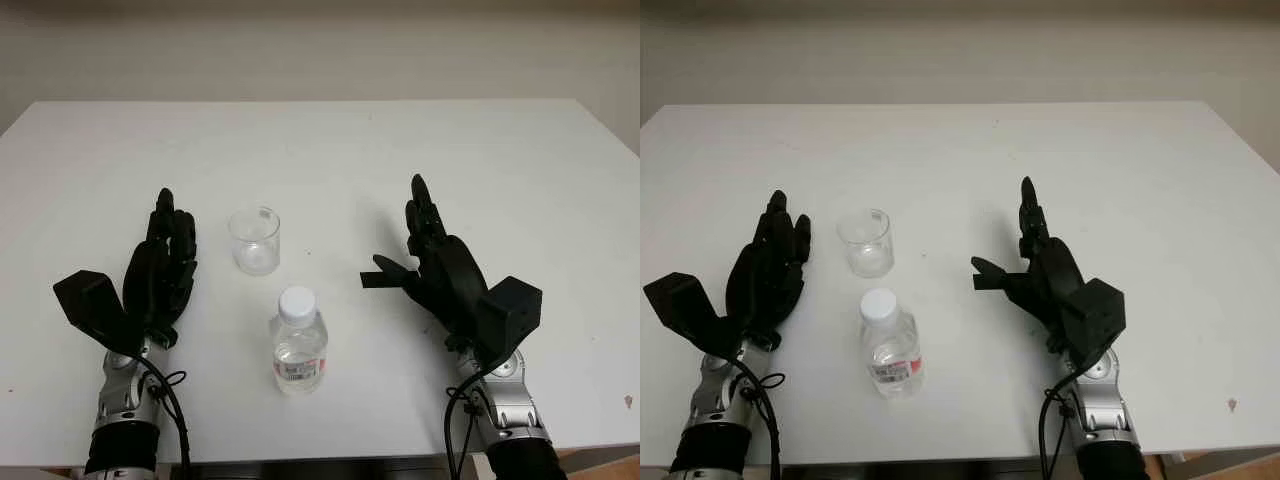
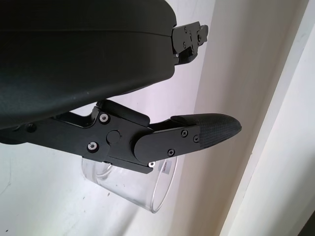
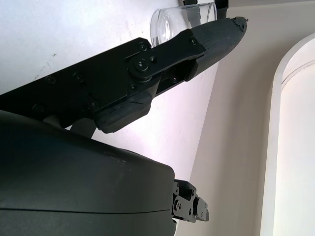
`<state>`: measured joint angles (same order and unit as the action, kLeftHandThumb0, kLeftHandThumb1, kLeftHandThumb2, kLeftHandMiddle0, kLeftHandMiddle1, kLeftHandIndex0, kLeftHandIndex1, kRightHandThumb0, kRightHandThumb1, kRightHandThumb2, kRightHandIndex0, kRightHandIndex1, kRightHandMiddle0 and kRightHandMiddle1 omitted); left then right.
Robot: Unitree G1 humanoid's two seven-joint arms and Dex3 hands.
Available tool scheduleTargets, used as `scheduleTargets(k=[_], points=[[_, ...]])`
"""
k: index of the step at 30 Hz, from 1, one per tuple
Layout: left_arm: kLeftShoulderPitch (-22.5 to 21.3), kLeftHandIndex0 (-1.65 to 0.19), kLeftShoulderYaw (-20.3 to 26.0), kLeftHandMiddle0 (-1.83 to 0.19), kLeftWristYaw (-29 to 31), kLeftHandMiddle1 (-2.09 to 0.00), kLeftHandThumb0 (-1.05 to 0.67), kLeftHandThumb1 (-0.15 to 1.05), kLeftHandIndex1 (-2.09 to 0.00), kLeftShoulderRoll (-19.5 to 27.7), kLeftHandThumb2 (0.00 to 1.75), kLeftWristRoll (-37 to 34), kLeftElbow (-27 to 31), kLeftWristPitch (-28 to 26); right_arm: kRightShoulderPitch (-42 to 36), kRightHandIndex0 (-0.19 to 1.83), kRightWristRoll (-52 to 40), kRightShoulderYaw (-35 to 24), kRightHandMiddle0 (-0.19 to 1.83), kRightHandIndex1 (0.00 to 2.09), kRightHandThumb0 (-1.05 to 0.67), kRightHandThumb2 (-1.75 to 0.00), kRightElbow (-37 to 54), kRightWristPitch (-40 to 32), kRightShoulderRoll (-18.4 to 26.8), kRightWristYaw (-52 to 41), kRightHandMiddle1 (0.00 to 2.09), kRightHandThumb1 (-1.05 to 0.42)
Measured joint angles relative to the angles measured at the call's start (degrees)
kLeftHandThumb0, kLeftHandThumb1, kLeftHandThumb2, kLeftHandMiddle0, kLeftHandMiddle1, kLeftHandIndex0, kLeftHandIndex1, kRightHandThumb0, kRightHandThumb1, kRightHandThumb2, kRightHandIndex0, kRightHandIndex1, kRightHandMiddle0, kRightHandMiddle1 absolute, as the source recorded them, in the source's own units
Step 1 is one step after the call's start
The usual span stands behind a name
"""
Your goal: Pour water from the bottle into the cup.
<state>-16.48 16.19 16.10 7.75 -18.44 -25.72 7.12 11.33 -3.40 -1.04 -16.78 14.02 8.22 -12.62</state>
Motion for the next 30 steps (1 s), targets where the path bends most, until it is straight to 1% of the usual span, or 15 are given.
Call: scheduleTargets(k=[6,8,12,13,14,17,22,26,30], points=[[0.18,0.17,-0.05,0.14,-0.01,-0.06,-0.68,1.05,-0.06,-0.07,0.54,0.05,0.2,-0.11,0.0,-0.19,-0.48,0.02,-0.19,0.0,-0.99,-0.05,0.0,-0.15,0.0,-0.2,0.0,-0.95],[0.15,0.17,-0.05,0.14,0.0,-0.05,-0.68,1.05,-0.06,-0.07,0.54,0.05,0.14,-0.08,0.01,-0.19,-0.51,0.04,-0.19,0.0,-0.97,-0.05,0.0,-0.42,0.0,-0.33,0.0,-0.94],[-0.03,0.17,-0.02,0.15,-0.03,-0.05,-0.68,1.05,-0.05,-0.07,0.53,0.03,-0.24,-0.36,0.01,-0.19,-1.69,0.0,-0.19,0.0,-0.95,-0.05,-0.15,-0.9,0.04,-2.5,0.0,-0.94],[-0.07,0.18,-0.02,0.15,-0.03,-0.05,-0.68,1.05,-0.05,-0.07,0.54,0.02,-0.33,-0.38,0.01,-0.19,-2.18,-0.02,-0.19,0.0,-0.96,-0.06,-0.23,-0.9,0.18,-3.52,0.0,-0.95],[-0.11,0.18,0.0,0.15,-0.03,-0.05,-0.68,1.05,-0.05,-0.08,0.54,0.02,-0.41,-0.28,0.01,-0.19,-2.53,-0.03,-0.19,0.0,-1.01,-0.06,-0.21,-1.0,0.59,-4.77,0.0,-0.96],[-0.2,0.18,0.0,0.15,-0.07,-0.05,-0.68,1.05,-0.05,-0.17,0.56,0.04,-0.61,0.31,-0.19,-0.19,-3.66,-0.2,-0.19,0.0,-1.04,-0.06,2.21,-2.51,3.93,-9.4,0.0,-0.97],[-0.32,0.17,0.03,0.15,-0.05,-0.05,-0.69,1.05,-0.06,-0.19,0.54,0.02,-0.9,0.38,-1.43,-0.19,-11.38,-1.37,-0.19,0.0,-1.02,-0.05,9.4,-5.86,9.5,-21.4,0.0,-0.96],[-0.41,0.17,0.02,0.14,-0.03,-0.06,-0.68,1.05,-0.06,-0.21,0.55,0.02,-0.99,0.42,-4.86,-0.19,-17.67,-1.08,-0.19,0.0,-0.94,-0.04,16.65,-11.77,12.14,-28.96,0.0,-0.92],[-0.43,0.17,0.01,0.14,-0.11,-0.06,-0.68,1.05,-0.06,-0.21,0.54,0.02,-0.98,0.35,-7.15,-0.19,-20.81,-0.56,-0.19,0.0,-0.91,-0.04,21.92,-15.29,14.57,-34.19,0.0,-0.89]])
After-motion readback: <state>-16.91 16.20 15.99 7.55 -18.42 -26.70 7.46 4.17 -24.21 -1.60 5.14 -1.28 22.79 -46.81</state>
